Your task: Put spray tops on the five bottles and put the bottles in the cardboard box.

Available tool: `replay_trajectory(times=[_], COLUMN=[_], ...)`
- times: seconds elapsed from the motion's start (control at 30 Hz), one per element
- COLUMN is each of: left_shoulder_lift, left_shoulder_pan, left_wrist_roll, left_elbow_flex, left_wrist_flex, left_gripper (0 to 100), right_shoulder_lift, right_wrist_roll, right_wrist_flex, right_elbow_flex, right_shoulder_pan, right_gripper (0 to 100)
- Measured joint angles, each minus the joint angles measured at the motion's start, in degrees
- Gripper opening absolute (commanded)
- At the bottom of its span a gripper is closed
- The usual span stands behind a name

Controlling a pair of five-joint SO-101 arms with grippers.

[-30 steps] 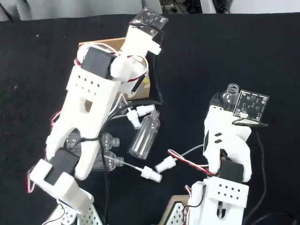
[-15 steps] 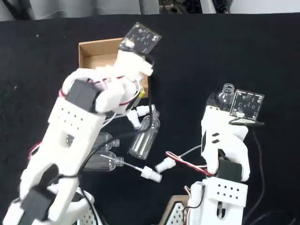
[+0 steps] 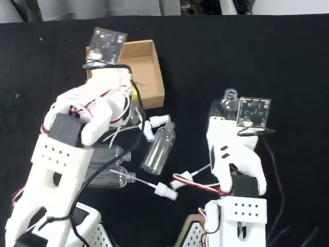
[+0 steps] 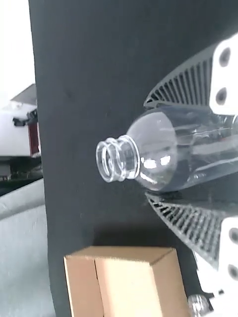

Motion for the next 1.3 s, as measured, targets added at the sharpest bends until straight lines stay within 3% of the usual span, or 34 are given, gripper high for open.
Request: replay_trajectory(times=[0.5,0.67,1.0,1.3], left_shoulder_lift=[-9.67,-11.16,-16.53,-23.03], left_shoulder_pan=[-5.45,-6.51,-6.33,-6.33], left_wrist_roll=[11.69,14.95,14.68,21.54], left_elbow_flex=[11.43,11.69,11.69,13.8], left_wrist_flex=[-11.43,-11.69,-11.69,-11.69], left_gripper=[3,3,3,3], right_shoulder_lift=[0.0,0.0,0.0,0.0], right_wrist_roll=[0.0,0.0,0.0,0.0], right_wrist_flex=[0.0,0.0,0.0,0.0], right_elbow_flex=[0.7,1.14,2.46,2.46], right_shoulder_pan=[-12.57,-16.53,-21.01,-23.3], right_gripper=[15.8,15.8,16.0,16.2])
